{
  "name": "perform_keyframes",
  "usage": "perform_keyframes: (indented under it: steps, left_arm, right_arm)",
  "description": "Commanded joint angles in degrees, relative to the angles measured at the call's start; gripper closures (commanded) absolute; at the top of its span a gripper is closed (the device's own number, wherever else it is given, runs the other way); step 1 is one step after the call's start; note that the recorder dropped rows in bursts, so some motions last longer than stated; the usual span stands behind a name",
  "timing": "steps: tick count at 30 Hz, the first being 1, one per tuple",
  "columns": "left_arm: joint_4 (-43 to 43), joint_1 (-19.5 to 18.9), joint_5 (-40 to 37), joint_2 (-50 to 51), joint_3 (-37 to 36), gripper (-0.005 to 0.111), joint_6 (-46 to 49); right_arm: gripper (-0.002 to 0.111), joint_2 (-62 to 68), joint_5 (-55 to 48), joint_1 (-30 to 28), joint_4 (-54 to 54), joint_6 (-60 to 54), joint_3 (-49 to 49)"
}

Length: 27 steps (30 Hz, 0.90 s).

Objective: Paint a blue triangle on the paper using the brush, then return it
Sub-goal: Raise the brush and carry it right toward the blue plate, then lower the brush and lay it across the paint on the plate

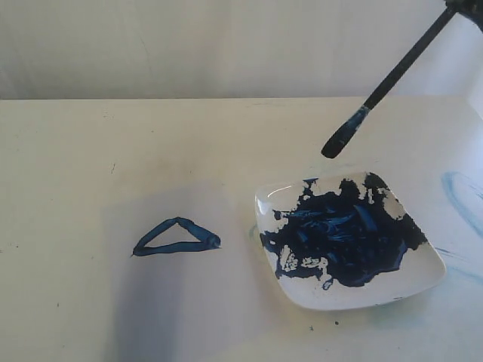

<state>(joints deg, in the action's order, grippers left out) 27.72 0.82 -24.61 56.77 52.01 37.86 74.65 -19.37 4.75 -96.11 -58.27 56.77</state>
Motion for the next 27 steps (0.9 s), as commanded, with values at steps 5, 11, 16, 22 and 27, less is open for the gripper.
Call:
perform_keyframes:
  steps: [5, 11, 16, 22, 27]
  left_arm:
    - [0.1, -0.1, 11.9, -11.3, -14.5, 0.107, -0.6]
    - [0.2, -0.1, 16.7, -15.5, -20.4, 0.107, -0.6]
    - [0.2, -0.1, 17.6, -16.1, -22.5, 0.107, -0.5]
    - [0.1, -0.1, 19.5, -16.1, -24.6, 0.107, -0.5]
    - [0.1, -0.1, 20.6, -16.1, -25.2, 0.107, -0.5]
  right_arm:
    - [0.108, 8.7, -12.2, -4.5, 1.4, 7.6, -0.2]
    - [0.108, 14.1, -10.4, -4.7, 1.7, 7.9, -0.2]
    - [0.108, 18.1, -8.7, -4.8, 2.7, 12.3, -0.2]
    - [0.108, 21.9, -9.6, -5.9, 12.7, 22.3, -0.2]
    - [0.108, 24.4, -11.0, -9.5, 20.2, 31.2, -0.2]
